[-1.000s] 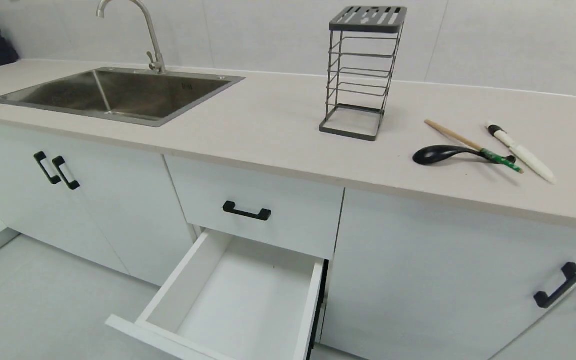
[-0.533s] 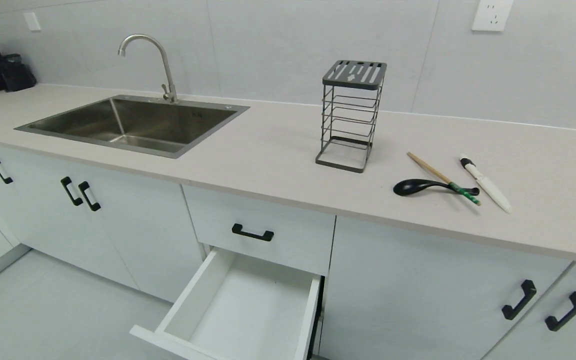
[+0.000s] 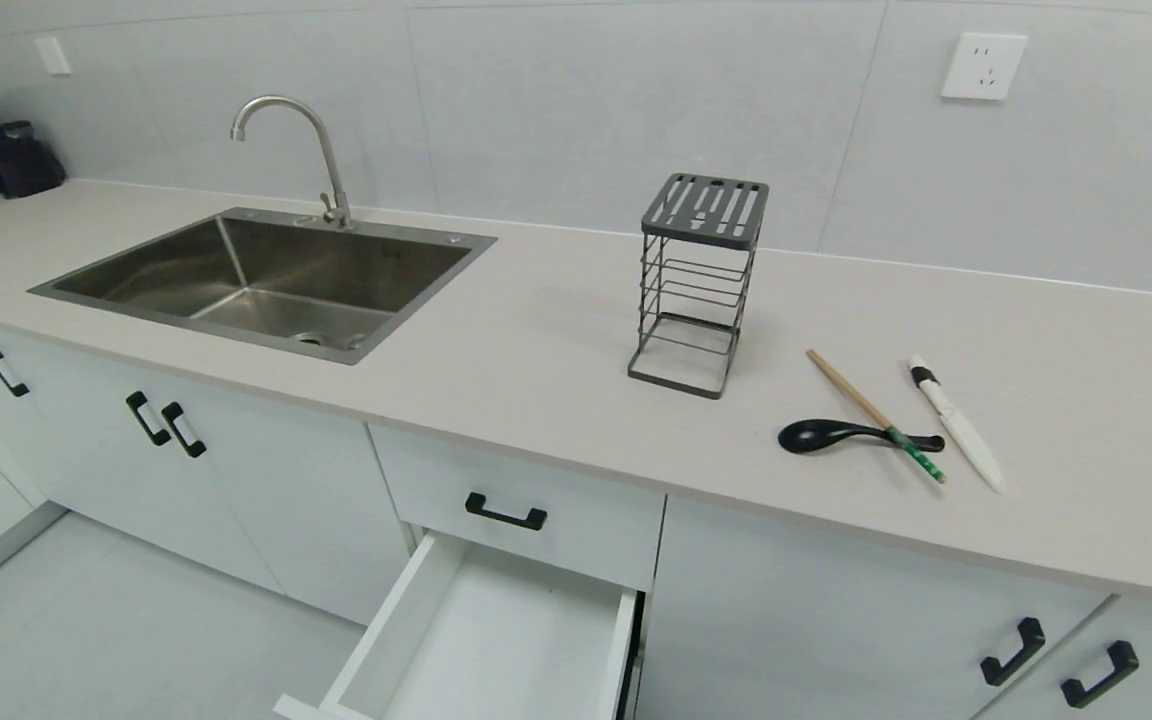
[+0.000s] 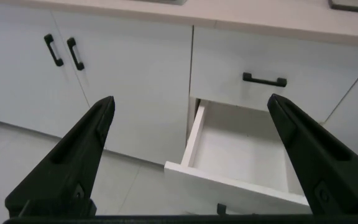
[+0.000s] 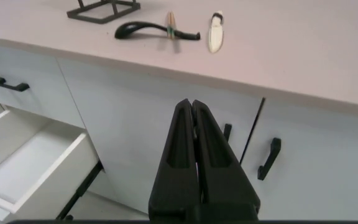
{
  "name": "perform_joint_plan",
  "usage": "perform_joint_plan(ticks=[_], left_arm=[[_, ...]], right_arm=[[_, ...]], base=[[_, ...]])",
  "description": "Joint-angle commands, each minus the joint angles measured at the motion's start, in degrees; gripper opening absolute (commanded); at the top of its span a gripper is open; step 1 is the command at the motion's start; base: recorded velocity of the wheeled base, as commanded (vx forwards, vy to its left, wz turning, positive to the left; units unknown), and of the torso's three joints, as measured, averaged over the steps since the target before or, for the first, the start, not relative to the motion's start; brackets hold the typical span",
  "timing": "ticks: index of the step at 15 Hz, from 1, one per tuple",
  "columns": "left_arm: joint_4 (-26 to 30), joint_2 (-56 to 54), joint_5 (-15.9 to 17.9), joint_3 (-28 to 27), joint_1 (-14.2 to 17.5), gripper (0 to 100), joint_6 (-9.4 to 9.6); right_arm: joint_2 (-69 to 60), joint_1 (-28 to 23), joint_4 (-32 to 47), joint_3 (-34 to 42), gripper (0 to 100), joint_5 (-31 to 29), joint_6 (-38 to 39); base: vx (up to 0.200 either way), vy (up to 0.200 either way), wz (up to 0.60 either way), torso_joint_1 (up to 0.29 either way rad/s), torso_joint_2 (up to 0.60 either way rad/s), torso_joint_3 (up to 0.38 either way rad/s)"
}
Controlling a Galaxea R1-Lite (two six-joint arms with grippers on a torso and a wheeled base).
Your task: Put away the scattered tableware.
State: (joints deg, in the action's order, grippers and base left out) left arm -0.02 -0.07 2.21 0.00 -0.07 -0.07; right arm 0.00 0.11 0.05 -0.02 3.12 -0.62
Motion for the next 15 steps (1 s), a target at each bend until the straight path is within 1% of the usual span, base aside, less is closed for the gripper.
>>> perform_joint_plan(ticks=[1,4,6,7,10,15], left_arm=[[0.02,0.07,-0.01,0.00,-0.01,100,-0.01],[0.02,0.07,-0.01,0.00,-0.01,100,-0.01],[0.02,0.07,-0.01,0.00,-0.01,100,-0.01],[0.02,0.07,-0.01,0.00,-0.01,100,0.07],[0.02,0.07,-0.01,0.00,-0.01,100,0.07],[0.02,0.07,-0.01,0.00,-0.01,100,0.07]], right_arm=[[0.00,-0.02,-0.05,0.02,0,0.04,0.01],[0.00,-0.02,-0.05,0.02,0,0.04,-0.08],[0.00,-0.02,-0.05,-0.06,0,0.04,0.01],[0.00,-0.02,-0.05,0.02,0,0.04,-0.08],[0.00,-0.02,-0.05,0.02,0,-0.04,-0.08],[0.00,-0.02,-0.05,0.02,0,0.04,0.01]], base=[[0.000,0.000,-0.60,0.266,-0.52,-0.251],[0.000,0.000,-0.60,0.292,-0.54,-0.266],[0.000,0.000,0.00,0.273,-0.53,-0.242],[0.000,0.000,0.00,0.144,-0.27,-0.124],[0.000,0.000,0.00,0.049,-0.09,-0.043],[0.000,0.000,0.00,0.000,0.00,0.000]])
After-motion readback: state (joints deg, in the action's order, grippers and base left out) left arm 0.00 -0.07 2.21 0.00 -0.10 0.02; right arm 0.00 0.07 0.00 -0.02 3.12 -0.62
